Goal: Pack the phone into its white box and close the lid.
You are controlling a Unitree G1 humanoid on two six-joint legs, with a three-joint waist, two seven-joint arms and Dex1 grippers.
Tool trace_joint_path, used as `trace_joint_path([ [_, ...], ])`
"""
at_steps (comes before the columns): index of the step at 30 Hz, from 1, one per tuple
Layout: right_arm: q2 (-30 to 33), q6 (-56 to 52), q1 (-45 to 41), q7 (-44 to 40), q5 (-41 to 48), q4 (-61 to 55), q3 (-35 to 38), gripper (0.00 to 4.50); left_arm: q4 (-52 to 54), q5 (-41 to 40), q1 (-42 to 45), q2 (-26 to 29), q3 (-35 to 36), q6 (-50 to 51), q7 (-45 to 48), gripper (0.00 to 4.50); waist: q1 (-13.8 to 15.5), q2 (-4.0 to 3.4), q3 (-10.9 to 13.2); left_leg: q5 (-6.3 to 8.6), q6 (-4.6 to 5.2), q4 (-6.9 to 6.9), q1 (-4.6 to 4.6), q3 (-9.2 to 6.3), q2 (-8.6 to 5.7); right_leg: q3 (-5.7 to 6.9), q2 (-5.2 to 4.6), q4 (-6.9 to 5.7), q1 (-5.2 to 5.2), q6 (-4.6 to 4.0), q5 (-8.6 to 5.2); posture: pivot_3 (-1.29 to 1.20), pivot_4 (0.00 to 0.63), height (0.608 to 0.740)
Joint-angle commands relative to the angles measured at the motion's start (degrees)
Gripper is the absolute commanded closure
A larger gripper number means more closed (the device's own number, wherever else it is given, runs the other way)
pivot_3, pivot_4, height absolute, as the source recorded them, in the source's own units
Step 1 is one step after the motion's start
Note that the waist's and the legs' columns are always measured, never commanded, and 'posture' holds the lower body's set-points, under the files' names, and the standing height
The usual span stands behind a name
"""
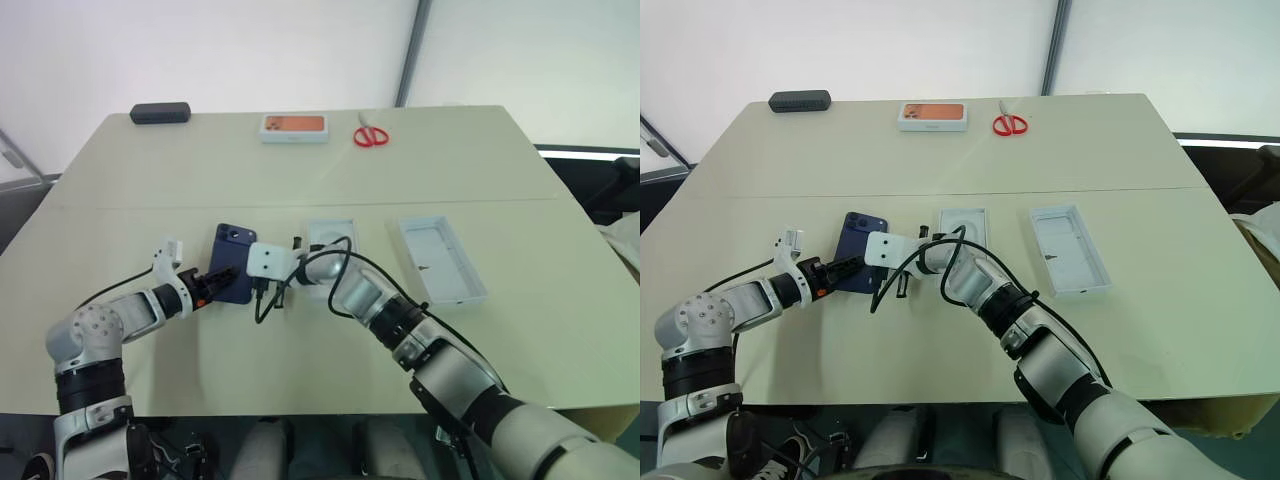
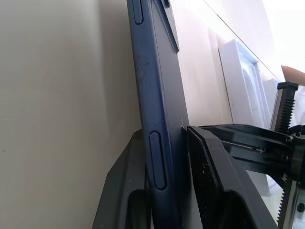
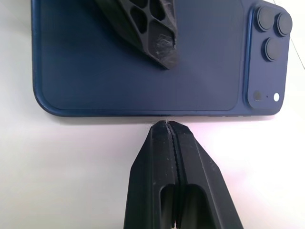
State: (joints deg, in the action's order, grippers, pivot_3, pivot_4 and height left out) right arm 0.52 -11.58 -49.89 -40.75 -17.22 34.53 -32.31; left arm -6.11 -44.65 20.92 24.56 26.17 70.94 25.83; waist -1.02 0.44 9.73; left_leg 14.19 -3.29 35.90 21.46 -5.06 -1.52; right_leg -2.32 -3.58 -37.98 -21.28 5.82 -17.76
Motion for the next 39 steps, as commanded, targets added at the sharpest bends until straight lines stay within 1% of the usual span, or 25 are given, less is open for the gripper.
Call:
trace_joint_path([
  [1, 0.0, -0.4, -0.4, -0.1, 0.3, -2.0, 1.4, 4.5, -1.6, 0.1, -1.1, -0.9, -0.7, 2.2, -1.5, 3.34, 0.0, 0.0, 0.0, 0.0, 0.0, 0.0, 0.0, 0.0, 0.0, 0.0, 0.0, 0.0, 0.0, 0.0, 0.0, 0.0, 0.15, 0.74],
  [5, 0.1, -0.2, -0.1, 0.0, 0.2, -2.0, 1.3, 4.5, -2.0, -1.2, -0.9, -1.8, 0.5, 2.7, -2.3, 4.44, 0.0, 0.01, 0.0, 0.0, 0.0, 0.0, -0.01, 0.0, 0.0, 0.01, -0.01, 0.02, 0.03, 0.0, 0.0, 0.0, 0.15, 0.74],
  [7, 0.5, 0.0, 0.1, 0.2, 0.5, -2.3, 1.8, 4.5, -1.5, -1.7, -1.6, -2.3, 1.1, 1.7, -2.4, 4.48, -0.1, 0.01, 0.0, 0.0, 0.0, -0.01, -0.02, 0.01, 0.0, -0.02, -0.01, 0.02, 0.01, 0.0, 0.0, 0.0, 0.15, 0.74],
  [10, 0.9, -0.2, 0.7, 0.6, 1.8, -3.5, 3.7, 4.5, -1.6, -4.1, -1.8, -3.7, 3.8, 3.2, -3.2, 4.48, -0.1, 0.01, 0.0, 0.0, -0.01, 0.0, -0.02, -0.01, 0.01, -0.01, -0.01, 0.03, 0.01, -0.01, 0.0, 0.0, 0.15, 0.74],
  [12, 1.0, 0.0, 1.8, -0.3, 5.3, -6.2, 7.1, 4.5, -0.8, -6.2, -2.2, -4.8, 5.8, 4.0, -3.6, 4.48, -0.1, 0.05, 0.0, 0.0, -0.01, 0.0, 0.02, -0.01, 0.02, -0.01, -0.04, 0.05, -0.01, -0.01, 0.0, 0.0, 0.15, 0.74],
  [14, 0.3, -2.0, 3.3, -3.0, 11.6, -10.4, 11.8, 4.5, -0.5, -9.0, -2.1, -6.3, 8.9, 4.4, -4.6, 4.48, -0.1, 0.13, 0.1, 0.0, -0.01, -0.02, 0.09, -0.01, 0.02, -0.02, -0.06, 0.07, -0.06, 0.0, 0.0, 0.0, 0.15, 0.74],
  [16, -0.8, -5.7, 4.3, -5.3, 18.7, -14.8, 17.0, 4.5, 1.4, -10.1, -2.8, -7.0, 10.0, 2.1, -4.1, 4.48, -0.1, 0.2, 0.1, 0.0, -0.01, -0.07, 0.27, -0.01, 0.02, -0.02, -0.07, 0.1, -0.11, 0.01, 0.0, 0.0, 0.15, 0.74],
  [17, -0.9, -7.0, 4.4, -5.6, 21.2, -16.6, 19.0, 4.5, 2.8, -9.8, -3.3, -7.4, 10.1, -0.3, -4.1, 4.48, -0.1, 0.19, 0.1, 0.0, -0.02, -0.05, 0.5, -0.02, 0.05, -0.01, -0.07, 0.09, -0.2, 0.01, 0.01, 0.0, 0.15, 0.74],
  [19, -0.5, -9.4, 4.7, -6.0, 24.5, -19.3, 21.6, 4.5, 4.6, -9.7, -3.9, -8.0, 10.2, -3.6, -3.9, 4.48, 0.1, 0.2, 0.1, -0.04, -0.08, -0.03, 0.92, -0.04, 0.05, -0.01, -0.07, 0.04, -0.61, 0.0, 0.02, 0.0, 0.15, 0.74],
  [21, 0.2, -11.3, 5.1, -6.6, 26.7, -21.2, 22.7, 4.5, 4.6, -11.0, -3.9, -8.0, 10.3, -3.6, -3.7, 4.48, 0.1, 0.22, 0.1, -0.08, -0.14, -0.06, 1.06, -0.04, 0.07, -0.01, -0.06, 0.04, -0.83, -0.02, 0.03, 0.0, 0.15, 0.74],
  [23, 1.3, -15.9, 5.9, -8.1, 31.3, -24.0, 25.2, 3.96, 3.9, -12.1, -3.3, -8.0, 10.1, -3.4, -3.8, 4.48, 0.1, 0.24, 0.2, -0.11, -0.19, -0.22, 1.09, 0.0, 0.08, -0.03, -0.05, 0.05, -0.91, -0.05, 0.05, 0.0, 0.15, 0.74],
  [24, 2.8, -15.4, 6.6, -8.5, 30.6, -25.2, 24.5, 3.64, 3.8, -12.5, -2.7, -8.3, 10.1, -3.6, -4.4, 4.48, 0.1, 0.24, 0.2, -0.12, -0.2, -0.25, 1.1, 0.01, 0.09, -0.03, -0.04, 0.05, -0.94, -0.06, 0.05, 0.0, 0.15, 0.74],
  [26, 6.1, -13.1, 8.1, -9.3, 27.6, -26.9, 21.6, 2.63, 3.6, -13.9, -1.7, -9.0, 10.5, -3.0, -5.8, 4.48, 0.2, 0.28, 0.2, -0.12, -0.19, -0.3, 1.13, 0.0, 0.1, -0.02, -0.03, 0.07, -0.98, -0.06, 0.05, 0.0, 0.15, 0.74],
  [27, 9.1, -11.3, 9.6, -11.2, 25.7, -28.3, 19.3, 2.06, 3.9, -14.7, -1.2, -9.5, 10.5, -2.9, -6.2, 4.48, 0.2, 0.3, 0.2, -0.12, -0.19, -0.29, 1.19, 0.02, 0.09, -0.02, -0.03, 0.08, -1.03, -0.06, 0.05, 0.0, 0.15, 0.74],
  [29, 14.4, -9.5, 12.4, -15.9, 25.1, -31.6, 16.4, 1.13, 4.4, -16.0, -0.6, -10.2, 10.5, -2.5, -7.4, 4.48, 0.2, 0.36, 0.2, -0.12, -0.19, -0.25, 1.38, 0.04, 0.07, -0.01, -0.03, 0.12, -1.16, -0.05, 0.04, 0.0, 0.15, 0.74],
  [33, 22.1, -9.3, 15.9, -21.7, 26.2, -37.4, 14.5, 1.13, 4.9, -17.5, 0.1, -10.4, 9.5, -2.5, -8.6, 4.48, -0.2, 0.41, 0.3, -0.18, -0.27, -0.18, 1.96, 0.1, 0.1, -0.05, 0.0, 0.19, -1.72, -0.02, 0.06, 0.0, 0.15, 0.74],
  [36, 25.0, -10.4, 17.2, -23.4, 27.0, -39.8, 14.2, 1.13, 4.9, -18.1, 0.7, -10.3, 8.8, -2.8, -9.0, 4.48, -0.3, 0.46, 0.3, -0.19, -0.31, -0.22, 2.0, 0.13, 0.19, -0.06, 0.08, 0.17, -1.81, -0.03, 0.06, 0.0, 0.15, 0.74],
  [39, 28.1, -7.9, 18.2, -24.3, 24.0, -39.9, 12.5, 1.13, 4.8, -17.5, 0.6, -9.9, 7.0, -3.4, -8.5, 4.48, -0.1, 0.49, 0.3, -0.18, -0.28, -0.21, 1.99, 0.12, 0.23, -0.05, 0.12, 0.14, -1.81, -0.03, 0.06, 0.0, 0.15, 0.74],
])
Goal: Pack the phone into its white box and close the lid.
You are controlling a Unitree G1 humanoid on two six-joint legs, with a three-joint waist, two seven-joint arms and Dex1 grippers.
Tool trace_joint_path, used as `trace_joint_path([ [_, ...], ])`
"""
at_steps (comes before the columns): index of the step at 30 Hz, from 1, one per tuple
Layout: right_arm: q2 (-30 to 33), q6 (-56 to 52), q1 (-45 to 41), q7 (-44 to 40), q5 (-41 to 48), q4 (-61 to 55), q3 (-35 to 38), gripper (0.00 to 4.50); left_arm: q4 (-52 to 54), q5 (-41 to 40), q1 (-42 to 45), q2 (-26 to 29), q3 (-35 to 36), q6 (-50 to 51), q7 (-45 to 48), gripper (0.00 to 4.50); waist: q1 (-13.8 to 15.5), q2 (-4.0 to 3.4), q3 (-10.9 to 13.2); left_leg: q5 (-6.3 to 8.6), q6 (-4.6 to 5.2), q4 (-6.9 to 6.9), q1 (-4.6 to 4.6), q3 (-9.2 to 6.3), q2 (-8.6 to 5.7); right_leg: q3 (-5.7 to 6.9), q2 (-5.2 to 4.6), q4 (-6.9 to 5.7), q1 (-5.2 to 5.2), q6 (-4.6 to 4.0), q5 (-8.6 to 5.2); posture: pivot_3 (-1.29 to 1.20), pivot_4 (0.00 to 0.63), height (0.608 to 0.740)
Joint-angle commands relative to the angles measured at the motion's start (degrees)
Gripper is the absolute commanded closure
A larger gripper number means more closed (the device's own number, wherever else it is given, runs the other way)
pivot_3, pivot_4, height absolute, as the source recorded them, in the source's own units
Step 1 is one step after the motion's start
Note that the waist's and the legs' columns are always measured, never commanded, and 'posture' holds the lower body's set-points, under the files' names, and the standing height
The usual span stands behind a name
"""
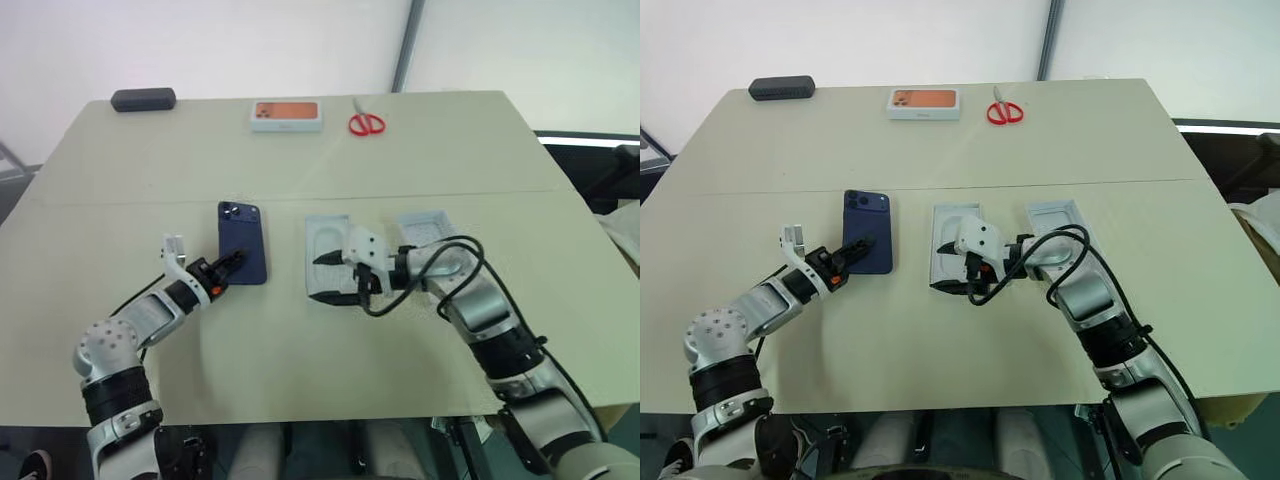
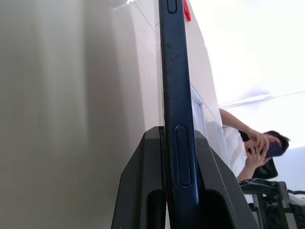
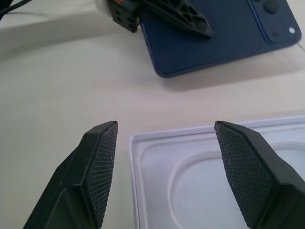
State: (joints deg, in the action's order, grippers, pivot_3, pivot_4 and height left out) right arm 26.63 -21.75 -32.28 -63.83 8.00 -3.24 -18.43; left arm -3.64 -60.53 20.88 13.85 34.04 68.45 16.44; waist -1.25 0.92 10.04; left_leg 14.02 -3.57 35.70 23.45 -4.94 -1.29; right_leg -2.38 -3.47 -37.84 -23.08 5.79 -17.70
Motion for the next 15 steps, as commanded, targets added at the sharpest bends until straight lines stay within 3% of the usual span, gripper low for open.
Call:
trace_joint_path([
  [1, 2.7, 2.8, 0.9, -1.5, -1.6, -2.2, -1.8, 1.13, 2.4, -1.4, 0.6, 1.0, -1.3, -1.1, 1.1, 4.48, 0.2, 0.04, 0.0, 0.0, 0.0, 0.02, 0.0, 0.0, -0.02, 0.0, -0.01, -0.01, 0.02, 0.0, 0.0, 0.0, 0.15, 0.74],
  [15, 4.3, 7.8, 1.3, 0.6, -7.5, 2.6, -4.2, 1.13, 2.3, -1.5, 0.2, 1.7, -3.7, -2.6, 1.2, 4.48, 0.4, 0.34, 0.2, -0.01, -0.02, 0.31, 0.0, -0.03, -0.05, 0.04, -0.04, -0.09, 0.14, 0.0, 0.01, 0.0, 0.15, 0.74],
])
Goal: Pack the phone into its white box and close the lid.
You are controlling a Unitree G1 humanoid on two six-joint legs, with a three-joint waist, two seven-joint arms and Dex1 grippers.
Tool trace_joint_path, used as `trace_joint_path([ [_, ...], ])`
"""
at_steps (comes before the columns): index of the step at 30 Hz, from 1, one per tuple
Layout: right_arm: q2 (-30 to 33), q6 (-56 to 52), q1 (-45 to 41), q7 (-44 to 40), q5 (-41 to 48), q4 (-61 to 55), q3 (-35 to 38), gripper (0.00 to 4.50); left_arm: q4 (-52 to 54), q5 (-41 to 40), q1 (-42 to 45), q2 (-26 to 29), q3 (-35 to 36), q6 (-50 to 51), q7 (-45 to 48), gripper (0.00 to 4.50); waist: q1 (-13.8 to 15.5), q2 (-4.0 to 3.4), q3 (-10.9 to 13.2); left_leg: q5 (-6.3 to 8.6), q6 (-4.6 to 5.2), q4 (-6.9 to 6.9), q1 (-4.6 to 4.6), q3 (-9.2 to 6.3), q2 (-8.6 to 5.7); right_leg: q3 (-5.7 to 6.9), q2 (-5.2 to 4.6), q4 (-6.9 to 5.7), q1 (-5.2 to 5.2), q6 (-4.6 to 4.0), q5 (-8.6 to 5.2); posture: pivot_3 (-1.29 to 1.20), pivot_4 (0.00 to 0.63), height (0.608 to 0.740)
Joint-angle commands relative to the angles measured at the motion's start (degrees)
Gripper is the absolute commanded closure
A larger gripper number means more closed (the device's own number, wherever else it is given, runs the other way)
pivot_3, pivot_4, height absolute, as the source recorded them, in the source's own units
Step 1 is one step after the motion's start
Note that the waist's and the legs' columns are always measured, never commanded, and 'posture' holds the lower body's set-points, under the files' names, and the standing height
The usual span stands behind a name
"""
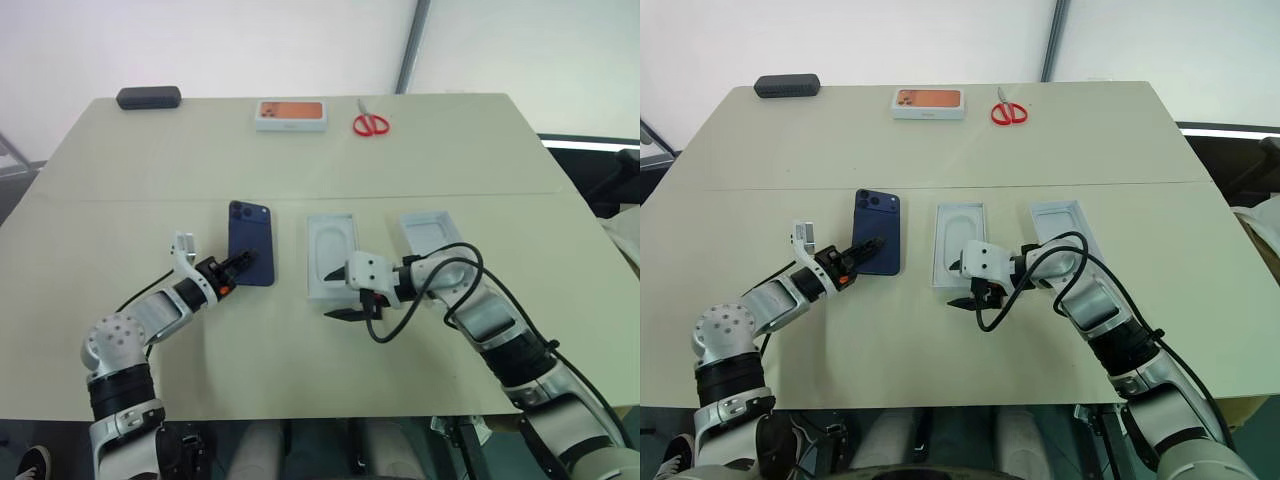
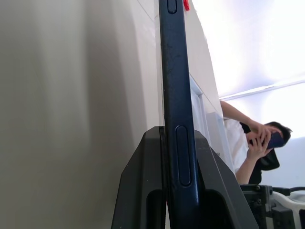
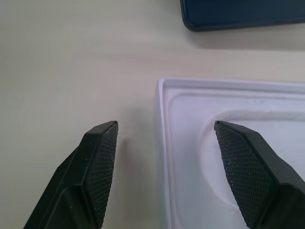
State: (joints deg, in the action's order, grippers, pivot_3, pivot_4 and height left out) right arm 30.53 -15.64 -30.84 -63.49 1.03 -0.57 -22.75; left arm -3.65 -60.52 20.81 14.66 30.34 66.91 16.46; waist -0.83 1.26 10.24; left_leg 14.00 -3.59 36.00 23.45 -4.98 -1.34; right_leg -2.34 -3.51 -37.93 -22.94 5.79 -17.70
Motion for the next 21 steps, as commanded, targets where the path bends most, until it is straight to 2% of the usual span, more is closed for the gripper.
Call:
trace_joint_path([
  [1, 0.3, 1.9, -0.1, 0.3, -0.8, 0.1, 0.0, 1.13, 2.2, -1.6, 0.2, 0.9, -0.1, -1.2, 1.1, 4.48, 0.0, 0.01, 0.0, 0.0, 0.0, 0.0, 0.0, 0.0, 0.0, 0.0, 0.0, 0.0, 0.0, 0.0, 0.0, 0.0, 0.15, 0.74],
  [5, -0.3, 1.4, 0.0, 0.7, -1.1, 0.4, 0.0, 1.13, 2.4, -1.6, 0.0, 0.8, -0.6, -1.5, 1.1, 4.48, 0.0, 0.01, 0.0, -0.01, -0.02, 0.01, 0.0, 0.0, 0.0, 0.0, 0.0, -0.01, 0.0, 0.0, 0.0, 0.0, 0.15, 0.74],
  [8, -0.3, 0.6, 0.2, 0.6, -0.9, 0.3, 0.0, 1.89, 2.5, -1.5, -0.2, 0.5, -1.0, -1.6, 1.1, 4.48, 0.0, 0.02, 0.0, -0.01, -0.02, 0.03, 0.0, 0.0, 0.0, 0.0, 0.0, -0.02, 0.0, 0.0, 0.0, 0.0, 0.15, 0.74],
  [9, -0.2, 0.4, 0.2, 0.7, -1.0, 0.2, 0.0, 2.33, 2.4, -1.7, -0.3, 0.5, -1.0, -1.5, 1.1, 4.48, 0.0, 0.02, 0.0, -0.01, -0.01, 0.04, 0.0, 0.0, 0.0, 0.0, 0.0, -0.02, 0.01, 0.0, 0.0, 0.0, 0.15, 0.74],
  [19, -0.2, -0.4, 0.7, 0.5, -0.5, 0.0, -0.2, 2.33, 2.4, -2.3, -0.1, 1.0, -1.1, -1.7, 0.8, 4.48, 0.0, 0.02, 0.0, 0.0, 0.01, 0.1, -0.04, -0.01, 0.0, 0.02, 0.0, -0.05, 0.08, 0.0, 0.0, 0.0, 0.15, 0.74],
  [21, -0.3, -0.2, 0.8, 0.9, -0.7, 0.3, -0.3, 2.88, 2.4, -2.6, -0.1, 1.1, -0.9, -1.4, 0.7, 4.48, 0.0, 0.02, 0.0, 0.0, 0.01, 0.1, -0.04, -0.01, 0.0, 0.02, 0.0, -0.05, 0.08, 0.0, 0.0, 0.0, 0.15, 0.74],
])
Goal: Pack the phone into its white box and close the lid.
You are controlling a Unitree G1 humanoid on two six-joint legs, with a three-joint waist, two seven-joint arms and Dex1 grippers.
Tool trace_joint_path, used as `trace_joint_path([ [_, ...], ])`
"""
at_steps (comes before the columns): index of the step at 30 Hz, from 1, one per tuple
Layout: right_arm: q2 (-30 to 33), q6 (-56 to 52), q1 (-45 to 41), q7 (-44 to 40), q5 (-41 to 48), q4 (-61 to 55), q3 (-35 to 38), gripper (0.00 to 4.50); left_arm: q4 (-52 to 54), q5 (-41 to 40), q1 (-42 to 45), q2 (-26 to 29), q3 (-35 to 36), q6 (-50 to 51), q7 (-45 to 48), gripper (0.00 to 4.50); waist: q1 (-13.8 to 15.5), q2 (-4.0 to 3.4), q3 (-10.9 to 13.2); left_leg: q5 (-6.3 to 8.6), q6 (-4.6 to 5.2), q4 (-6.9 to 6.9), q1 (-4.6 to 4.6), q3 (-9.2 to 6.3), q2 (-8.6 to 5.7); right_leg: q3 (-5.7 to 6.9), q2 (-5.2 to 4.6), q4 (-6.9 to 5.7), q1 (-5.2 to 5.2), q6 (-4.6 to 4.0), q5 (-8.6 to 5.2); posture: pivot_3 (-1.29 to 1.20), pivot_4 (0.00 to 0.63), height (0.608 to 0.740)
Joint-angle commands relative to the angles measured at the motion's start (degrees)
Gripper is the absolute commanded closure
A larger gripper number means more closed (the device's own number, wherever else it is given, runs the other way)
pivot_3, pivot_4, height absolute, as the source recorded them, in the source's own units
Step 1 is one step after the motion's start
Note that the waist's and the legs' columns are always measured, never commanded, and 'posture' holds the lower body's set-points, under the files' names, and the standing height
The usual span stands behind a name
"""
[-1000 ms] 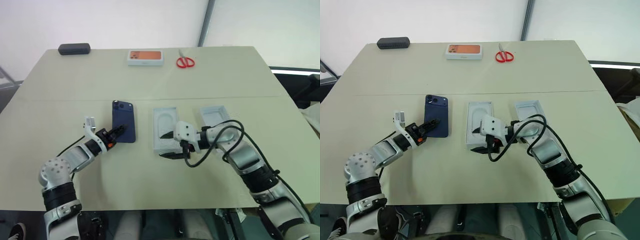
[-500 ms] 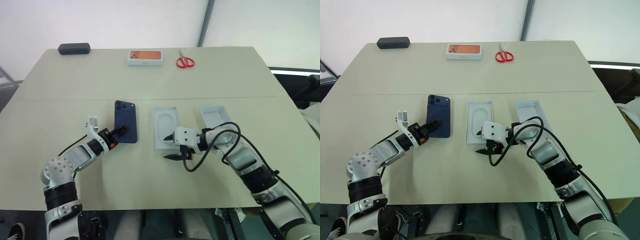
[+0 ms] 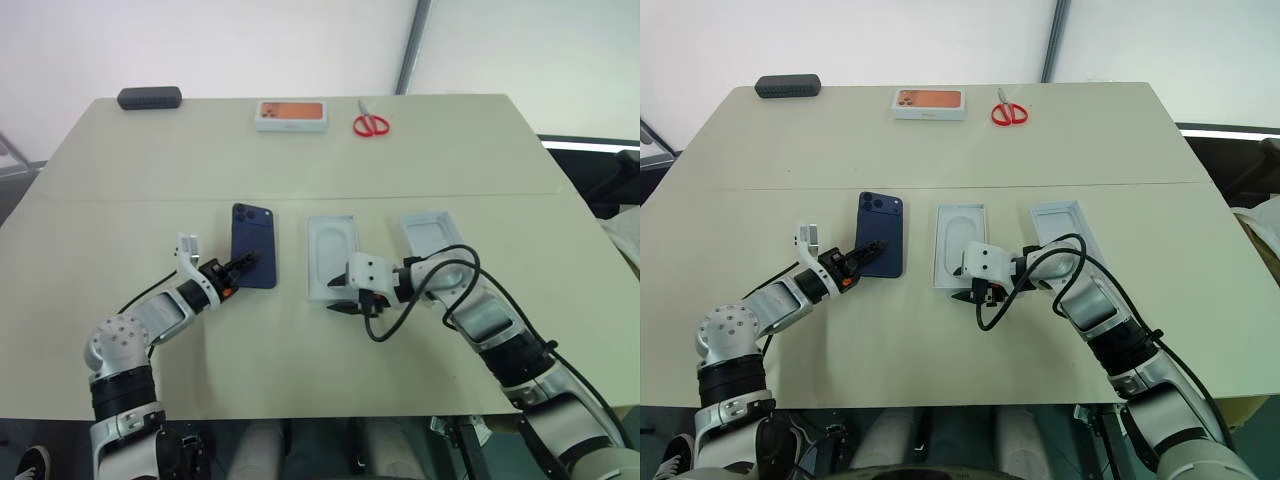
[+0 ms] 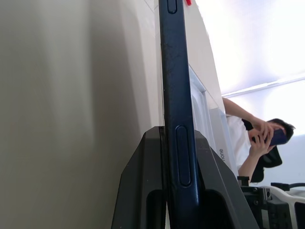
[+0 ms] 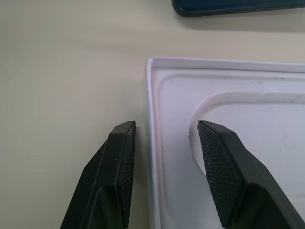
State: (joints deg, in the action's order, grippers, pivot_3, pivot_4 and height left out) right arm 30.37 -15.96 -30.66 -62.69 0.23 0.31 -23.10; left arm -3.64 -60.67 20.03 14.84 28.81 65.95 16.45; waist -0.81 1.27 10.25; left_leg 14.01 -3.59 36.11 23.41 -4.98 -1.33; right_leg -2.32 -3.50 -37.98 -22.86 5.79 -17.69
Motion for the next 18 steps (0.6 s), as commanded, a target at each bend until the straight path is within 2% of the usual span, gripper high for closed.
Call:
trace_joint_path([
  [1, -0.1, 0.3, 0.6, 0.1, -0.1, -0.5, -0.1, 3.11, 2.5, -2.6, 0.7, 0.9, 0.7, -0.4, 0.6, 4.48, 0.0, 0.0, 0.0, 0.0, 0.0, 0.0, 0.0, 0.0, 0.0, 0.0, 0.0, 0.0, 0.0, 0.0, 0.0, 0.0, 0.15, 0.74],
  [2, 0.0, 0.4, 0.5, 0.1, -0.2, -0.5, -0.2, 3.63, 2.5, -2.6, 0.7, 0.9, 0.7, -0.4, 0.6, 4.48, 0.0, 0.01, 0.0, 0.0, 0.0, 0.0, 0.0, 0.0, 0.0, 0.0, 0.0, 0.0, 0.01, 0.0, 0.0, 0.0, 0.15, 0.74],
  [3, 0.0, 0.4, 0.6, 0.0, -0.2, -0.5, -0.2, 3.92, 2.5, -2.7, 0.7, 0.9, 0.7, -0.4, 0.5, 4.48, -0.1, 0.01, 0.0, 0.0, 0.0, 0.0, -0.02, 0.0, 0.0, 0.0, 0.0, 0.0, 0.02, 0.0, 0.0, 0.0, 0.15, 0.74],
  [12, -1.6, -0.3, 1.4, 0.8, -0.2, -1.2, -1.4, 3.92, 2.7, -5.3, 1.6, 0.8, 1.6, -0.1, -1.1, 4.48, -0.1, 0.02, 0.0, 0.01, 0.04, 0.04, -0.08, -0.02, 0.01, 0.01, 0.02, -0.07, 0.08, -0.01, 0.04, 0.0, 0.15, 0.74],
  [18, -12.2, -5.9, -0.8, 4.8, 1.7, 2.6, -2.1, 3.92, 0.7, -8.7, 6.0, 2.2, 3.4, -0.6, -3.1, 4.48, -1.3, 0.17, -0.1, -0.03, -0.05, 0.01, -0.19, -0.03, 0.18, 0.0, 0.37, -0.13, 0.08, -0.23, 0.17, 0.0, 0.15, 0.74],
])
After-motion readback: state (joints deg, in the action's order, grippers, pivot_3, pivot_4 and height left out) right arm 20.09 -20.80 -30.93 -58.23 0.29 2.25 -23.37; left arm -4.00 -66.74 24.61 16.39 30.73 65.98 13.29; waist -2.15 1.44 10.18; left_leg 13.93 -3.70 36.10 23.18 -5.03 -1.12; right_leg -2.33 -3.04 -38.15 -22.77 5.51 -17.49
